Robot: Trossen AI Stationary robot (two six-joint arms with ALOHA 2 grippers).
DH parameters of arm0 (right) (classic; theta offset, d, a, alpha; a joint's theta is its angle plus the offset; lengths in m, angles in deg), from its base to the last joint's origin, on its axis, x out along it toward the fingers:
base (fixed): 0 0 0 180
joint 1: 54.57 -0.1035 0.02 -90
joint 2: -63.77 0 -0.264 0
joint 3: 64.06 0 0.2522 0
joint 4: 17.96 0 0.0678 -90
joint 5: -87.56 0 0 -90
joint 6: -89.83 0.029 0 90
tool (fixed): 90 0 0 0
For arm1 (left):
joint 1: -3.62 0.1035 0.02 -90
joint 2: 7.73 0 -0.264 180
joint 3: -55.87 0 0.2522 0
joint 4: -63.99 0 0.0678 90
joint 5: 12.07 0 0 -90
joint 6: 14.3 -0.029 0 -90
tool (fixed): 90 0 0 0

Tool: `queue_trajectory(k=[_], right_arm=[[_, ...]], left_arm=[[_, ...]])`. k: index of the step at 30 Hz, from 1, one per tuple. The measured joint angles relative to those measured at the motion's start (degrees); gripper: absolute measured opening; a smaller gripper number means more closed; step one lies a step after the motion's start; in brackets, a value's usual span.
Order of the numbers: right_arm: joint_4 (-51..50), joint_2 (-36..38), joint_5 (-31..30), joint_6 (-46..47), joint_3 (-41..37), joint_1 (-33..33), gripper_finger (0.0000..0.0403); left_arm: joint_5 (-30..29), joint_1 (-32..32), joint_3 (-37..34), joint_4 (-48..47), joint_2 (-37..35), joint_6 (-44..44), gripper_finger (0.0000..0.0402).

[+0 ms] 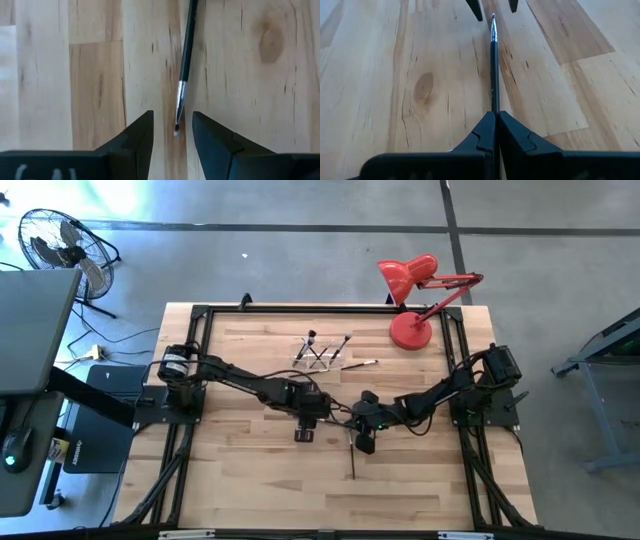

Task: Put items in baskets/containers
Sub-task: Put the black eyeshadow brush into the transparent organizer

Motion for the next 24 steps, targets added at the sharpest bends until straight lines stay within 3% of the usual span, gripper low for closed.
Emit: queue_trajectory(k=[12, 15, 20, 24], right_arm=[[0.1, 0.8, 2.6, -0.3, 0.0, 0.0, 0.0011], [-0.6, 1.7, 3.0, -0.6, 0.0, 0.0, 0.0011], [-1.1, 2.3, 3.1, -1.3, 0.0, 0.0, 0.0011], [-1.3, 2.5, 2.9, -1.3, 0.0, 0.0, 0.0012]], left_arm=[[1.9, -1.0, -0.3, 1.2, 6.1, 3.5, 0.0127], [2.2, -1.0, -0.3, -0.2, 6.3, 4.8, 0.0103], [2.0, -1.0, -0.3, -1.5, 6.3, 5.2, 0.0020], [1.5, -1.0, 0.1, -2.1, 6.4, 5.7, 0.0012]])
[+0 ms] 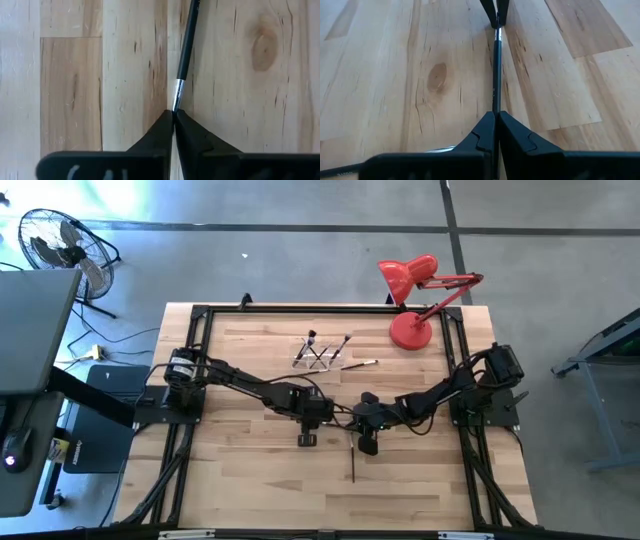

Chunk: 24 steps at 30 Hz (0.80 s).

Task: Put items in baskets/containers
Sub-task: Put the black eyeshadow brush into the transparent organizer

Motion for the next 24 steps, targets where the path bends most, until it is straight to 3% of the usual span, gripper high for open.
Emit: queue_trajectory(k=[6, 12, 19, 24], right_arm=[[-1.2, 1.0, -2.0, 2.7, 0.0, -0.1, 0.0020], [-8.0, 6.2, -4.1, 3.3, -0.2, -0.1, 0.0067], [-14.9, 15.0, -9.0, 6.6, -0.1, -0.2, 0.0122], [-15.4, 19.7, -16.1, 6.3, 0.0, -1.0, 0.0133]], left_arm=[[1.5, 0.0, 1.1, -1.1, 0.2, 0.7, 0.0004], [2.2, 1.6, 1.5, -1.6, 0.3, 0.8, 0.0001], [9.5, 5.3, 1.5, -1.6, 0.4, 0.5, 0.0000], [15.6, 8.8, 1.4, -1.6, -1.0, -0.4, 0.0000]])
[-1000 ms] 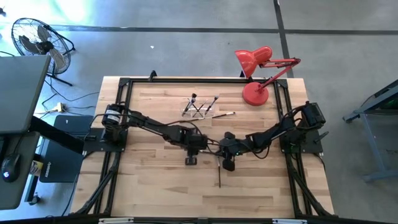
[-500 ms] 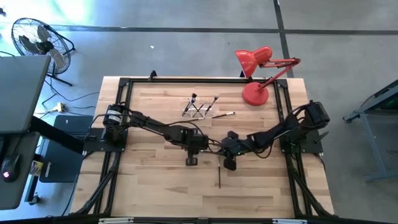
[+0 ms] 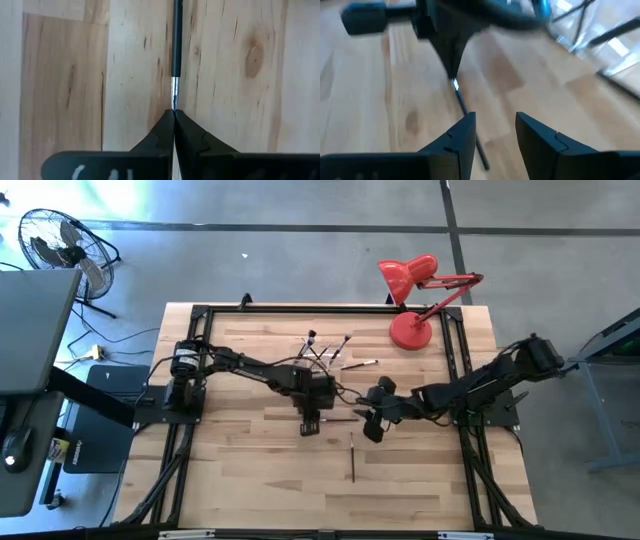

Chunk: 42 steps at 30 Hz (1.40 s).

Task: Put items in baskets/containers
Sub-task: Put the black eyeshadow brush into the transparent organizer

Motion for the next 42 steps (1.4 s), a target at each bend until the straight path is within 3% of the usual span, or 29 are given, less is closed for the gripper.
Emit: queue_trajectory(k=[8, 12, 17, 23, 35, 42], right_arm=[[-15.0, -1.7, -6.1, -5.9, 10.4, -3.3, 0.0134], [-26.0, -7.4, -8.0, -8.4, 17.6, -4.9, 0.0134], [-31.1, -16.3, -8.1, -10.1, 23.7, -6.7, 0.0134], [-30.9, -21.2, -11.2, -11.1, 26.9, -7.5, 0.0134], [-31.2, -21.3, -11.3, -11.0, 27.0, -7.2, 0.0134], [-20.3, -21.7, -7.4, -11.8, 21.7, -6.9, 0.0134]], left_arm=[[8.5, 2.8, -0.2, 1.2, -0.6, 2.2, 0.0000], [10.3, 3.0, -0.2, 1.6, -0.6, 2.7, 0.0000], [11.7, 3.0, -0.2, 2.0, -0.6, 3.7, 0.0000], [14.5, 2.9, -0.2, 1.7, -0.7, 5.4, 0.0000], [16.0, 0.9, -0.1, 1.2, -1.0, 8.4, 0.0000], [12.8, -1.4, 4.1, -3.4, -1.1, 7.2, 0.0000]])
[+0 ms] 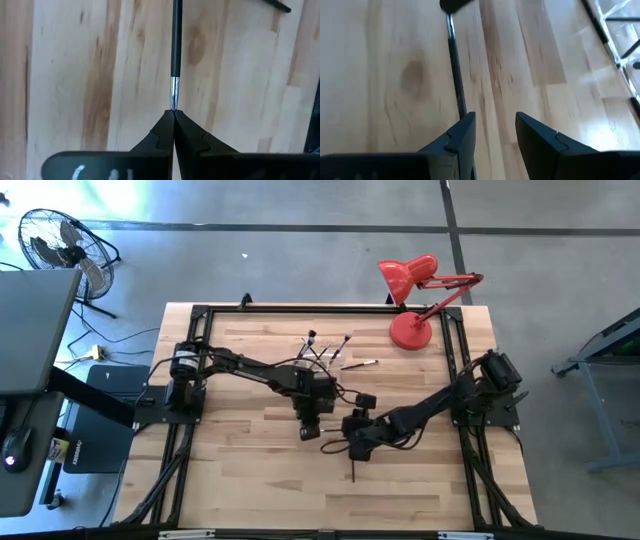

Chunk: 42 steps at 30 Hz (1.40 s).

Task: Put items in baskets/containers
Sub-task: Put the black eyeshadow brush into the transparent organizer

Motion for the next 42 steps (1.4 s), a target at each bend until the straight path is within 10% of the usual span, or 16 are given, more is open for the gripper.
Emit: queue_trajectory(k=[42], right_arm=[[8.1, -2.8, 14.0, -0.6, -1.6, 5.2, 0.0133]], left_arm=[[-4.4, -0.6, 8.9, -7.3, -0.1, -1.9, 0.0000]])
